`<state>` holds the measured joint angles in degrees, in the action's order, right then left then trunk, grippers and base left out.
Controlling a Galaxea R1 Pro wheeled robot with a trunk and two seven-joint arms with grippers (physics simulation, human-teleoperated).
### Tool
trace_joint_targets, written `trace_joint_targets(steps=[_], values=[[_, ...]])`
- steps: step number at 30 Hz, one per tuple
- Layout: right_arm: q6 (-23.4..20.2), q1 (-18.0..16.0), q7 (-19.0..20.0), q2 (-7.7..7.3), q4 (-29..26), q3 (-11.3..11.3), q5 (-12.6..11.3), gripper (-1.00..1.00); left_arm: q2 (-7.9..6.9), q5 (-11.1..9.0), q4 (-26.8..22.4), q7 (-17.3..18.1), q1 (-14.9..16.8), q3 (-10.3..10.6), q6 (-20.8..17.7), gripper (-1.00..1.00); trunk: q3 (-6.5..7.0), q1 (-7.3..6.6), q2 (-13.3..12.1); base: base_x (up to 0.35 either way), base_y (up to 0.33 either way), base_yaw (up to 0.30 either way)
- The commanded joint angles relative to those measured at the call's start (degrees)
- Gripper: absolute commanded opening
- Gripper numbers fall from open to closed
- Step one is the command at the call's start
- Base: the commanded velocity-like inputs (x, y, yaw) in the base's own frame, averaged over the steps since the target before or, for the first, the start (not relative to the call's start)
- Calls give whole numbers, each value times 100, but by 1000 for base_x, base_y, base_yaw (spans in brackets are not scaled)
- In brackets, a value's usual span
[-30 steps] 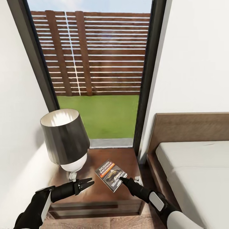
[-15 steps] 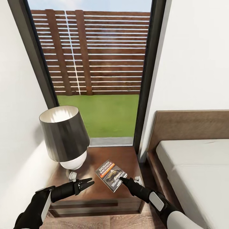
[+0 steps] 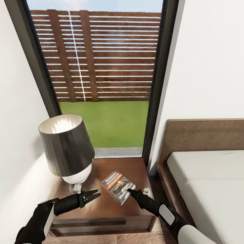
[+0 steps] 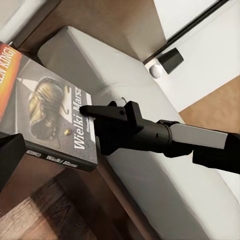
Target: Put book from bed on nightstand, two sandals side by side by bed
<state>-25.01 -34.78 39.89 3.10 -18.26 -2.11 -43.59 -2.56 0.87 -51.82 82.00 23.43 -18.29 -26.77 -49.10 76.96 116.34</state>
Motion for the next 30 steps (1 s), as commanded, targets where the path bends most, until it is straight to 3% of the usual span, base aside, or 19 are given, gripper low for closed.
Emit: trace_joint_targets(steps=[1,13,23,30], values=[[-39,-3,-5,-3,-2,-21,-61,-100,1,9,-2,26,3,-7,-59,100,-5,0,2,22,0,0],[-37,-3,-6,-3,-2,-26,-61,-100,1,9,-3,26,3,-7,-65,100,-5,0,2,180,0,0],[-38,-3,-6,-3,-2,-26,-61,-100,1,6,-1,27,3,-6,-66,100,-5,0,2,24,0,0],[-39,-3,-6,-3,-2,-26,-61,-100,1,9,1,26,3,1,-66,100,-131,153,283,0,0,0]])
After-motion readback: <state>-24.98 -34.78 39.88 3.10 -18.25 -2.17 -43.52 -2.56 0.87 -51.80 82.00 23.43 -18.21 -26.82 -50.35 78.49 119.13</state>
